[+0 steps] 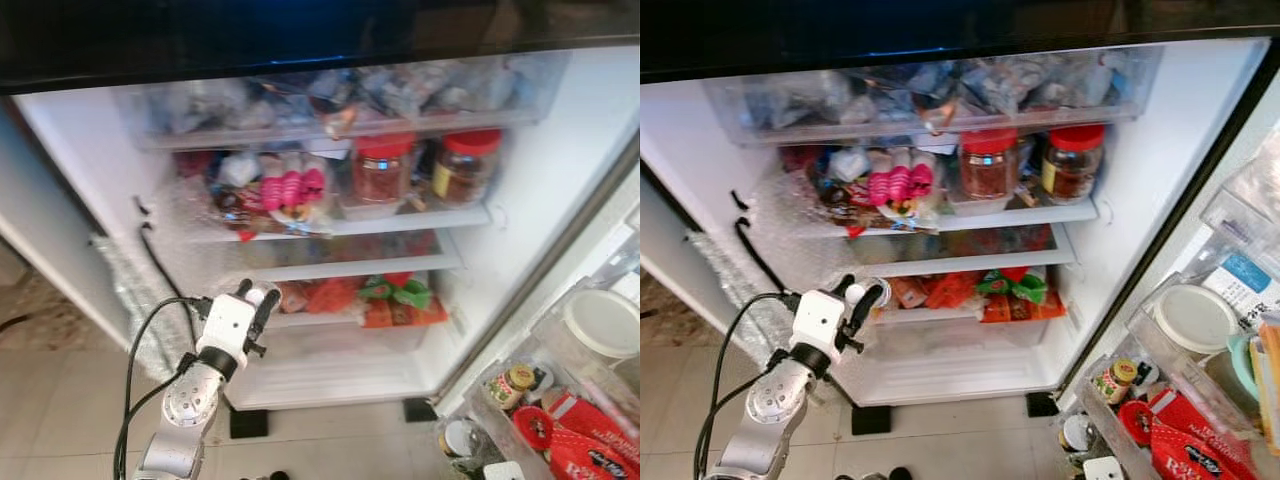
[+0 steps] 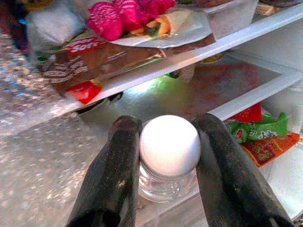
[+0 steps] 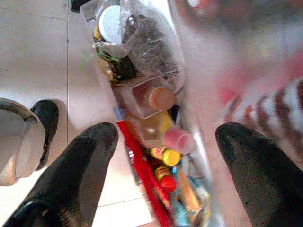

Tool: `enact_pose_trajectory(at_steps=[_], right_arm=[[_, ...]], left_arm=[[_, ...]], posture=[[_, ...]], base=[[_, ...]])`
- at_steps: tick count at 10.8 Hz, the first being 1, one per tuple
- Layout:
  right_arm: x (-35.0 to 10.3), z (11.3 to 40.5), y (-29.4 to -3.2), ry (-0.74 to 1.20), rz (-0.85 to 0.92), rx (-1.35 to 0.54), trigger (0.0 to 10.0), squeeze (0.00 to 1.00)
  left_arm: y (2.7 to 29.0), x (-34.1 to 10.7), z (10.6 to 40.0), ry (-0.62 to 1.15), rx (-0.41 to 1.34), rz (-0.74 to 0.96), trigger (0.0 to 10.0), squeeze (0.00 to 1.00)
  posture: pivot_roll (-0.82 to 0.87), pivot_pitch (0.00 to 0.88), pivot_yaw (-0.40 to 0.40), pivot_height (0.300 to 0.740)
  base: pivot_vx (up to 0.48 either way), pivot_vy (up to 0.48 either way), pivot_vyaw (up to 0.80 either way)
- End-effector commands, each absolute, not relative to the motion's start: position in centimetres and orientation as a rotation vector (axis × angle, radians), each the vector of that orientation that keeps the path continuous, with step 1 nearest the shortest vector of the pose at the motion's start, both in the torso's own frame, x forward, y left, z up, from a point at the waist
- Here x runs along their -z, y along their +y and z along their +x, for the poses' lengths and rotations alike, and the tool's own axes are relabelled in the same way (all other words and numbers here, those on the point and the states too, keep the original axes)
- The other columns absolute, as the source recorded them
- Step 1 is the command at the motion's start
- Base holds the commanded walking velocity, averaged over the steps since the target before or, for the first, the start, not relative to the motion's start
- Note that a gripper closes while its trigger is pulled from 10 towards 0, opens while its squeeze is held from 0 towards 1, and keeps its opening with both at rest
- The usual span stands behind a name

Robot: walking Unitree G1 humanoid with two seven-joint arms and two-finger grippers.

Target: Restocking fridge

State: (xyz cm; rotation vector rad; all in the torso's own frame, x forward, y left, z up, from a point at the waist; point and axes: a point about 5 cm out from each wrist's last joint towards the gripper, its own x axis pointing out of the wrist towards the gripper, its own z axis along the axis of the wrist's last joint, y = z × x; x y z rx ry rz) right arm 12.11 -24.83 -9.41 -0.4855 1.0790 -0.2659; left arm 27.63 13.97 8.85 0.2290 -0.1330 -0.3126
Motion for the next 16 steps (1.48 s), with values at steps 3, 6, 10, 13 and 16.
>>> enact_pose_trajectory(at_steps=[3, 6, 10, 13, 16], right_arm=[[9.63, 11.95, -24.27, 1.084, -0.448, 0.257, 10.0, 0.0], [9.59, 12.09, -24.25, 1.079, -0.443, 0.255, 10.0, 0.0], [9.48, 12.32, -24.26, 1.062, -0.442, 0.263, 10.0, 0.0], [9.42, 12.45, -24.33, 1.056, -0.445, 0.264, 10.0, 0.0], [9.22, 12.29, -25.03, 1.05, -0.499, 0.291, 10.0, 0.0]], left_arm=[[14.05, -8.69, 27.63, -0.122, 0.32, 0.236, 10.0, 0.0], [14.02, -8.66, 27.62, -0.122, 0.32, 0.234, 10.0, 0.0], [14.12, -8.66, 27.66, -0.122, 0.321, 0.236, 10.0, 0.0], [14.15, -8.66, 27.69, -0.122, 0.32, 0.237, 10.0, 0.0], [14.16, -8.66, 27.66, -0.122, 0.32, 0.239, 10.0, 0.0]], posture=[[-0.13, 0.082, 0.038, 0.74], [-0.13, 0.082, 0.038, 0.74], [-0.13, 0.084, 0.04, 0.74], [-0.13, 0.084, 0.04, 0.74], [-0.12, 0.085, 0.04, 0.74]], base=[[0.0, 0.0, 0.0], [0.0, 0.0, 0.0], [0.0, 0.0, 0.0], [0.0, 0.0, 0.0], [0.0, 0.0, 0.0]])
